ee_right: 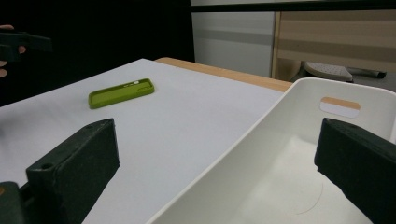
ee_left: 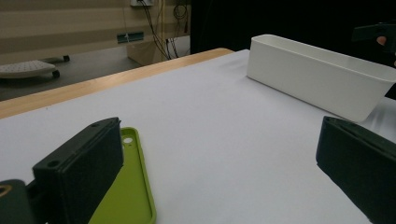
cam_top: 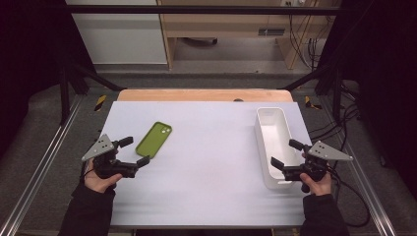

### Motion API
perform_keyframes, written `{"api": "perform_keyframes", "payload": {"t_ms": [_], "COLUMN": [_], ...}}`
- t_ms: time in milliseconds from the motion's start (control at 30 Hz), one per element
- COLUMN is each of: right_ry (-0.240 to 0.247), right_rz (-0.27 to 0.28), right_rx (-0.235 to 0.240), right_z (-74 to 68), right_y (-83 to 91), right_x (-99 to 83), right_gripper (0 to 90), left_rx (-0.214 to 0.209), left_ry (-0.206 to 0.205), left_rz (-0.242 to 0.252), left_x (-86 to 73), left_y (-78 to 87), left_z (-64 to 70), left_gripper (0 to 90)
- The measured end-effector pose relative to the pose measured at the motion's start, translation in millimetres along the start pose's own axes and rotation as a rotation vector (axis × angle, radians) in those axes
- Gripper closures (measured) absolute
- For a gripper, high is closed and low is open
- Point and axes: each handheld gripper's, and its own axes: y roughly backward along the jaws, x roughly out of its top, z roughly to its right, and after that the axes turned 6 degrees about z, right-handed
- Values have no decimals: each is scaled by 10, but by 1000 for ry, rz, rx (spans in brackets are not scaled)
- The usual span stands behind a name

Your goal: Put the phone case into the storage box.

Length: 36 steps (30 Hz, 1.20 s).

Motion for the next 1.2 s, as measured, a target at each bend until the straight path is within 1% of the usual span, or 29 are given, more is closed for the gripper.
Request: {"api": "perform_keyframes", "payload": {"t_ms": [367,500,700,933,1033,1200], "right_ry": [-2,0,4,3,3,3], "right_rz": [6,3,-6,-5,-6,-6], "right_rx": [7,7,6,4,4,1], "right_z": [-2,-4,-12,-14,-14,-14], "right_y": [12,6,-10,-10,-10,-8], "right_x": [7,8,3,5,5,6], "right_gripper": [3,3,3,3,3,3], "left_rx": [2,11,35,46,61,80], "left_ry": [4,7,9,13,8,14], "left_rz": [-3,-2,-19,-25,-41,-67], "left_x": [-4,12,44,80,104,133], "left_y": [-1,4,-1,-18,-42,-108], "left_z": [2,-9,-37,-75,-102,-148], "left_gripper": [6,8,7,3,3,3]}}
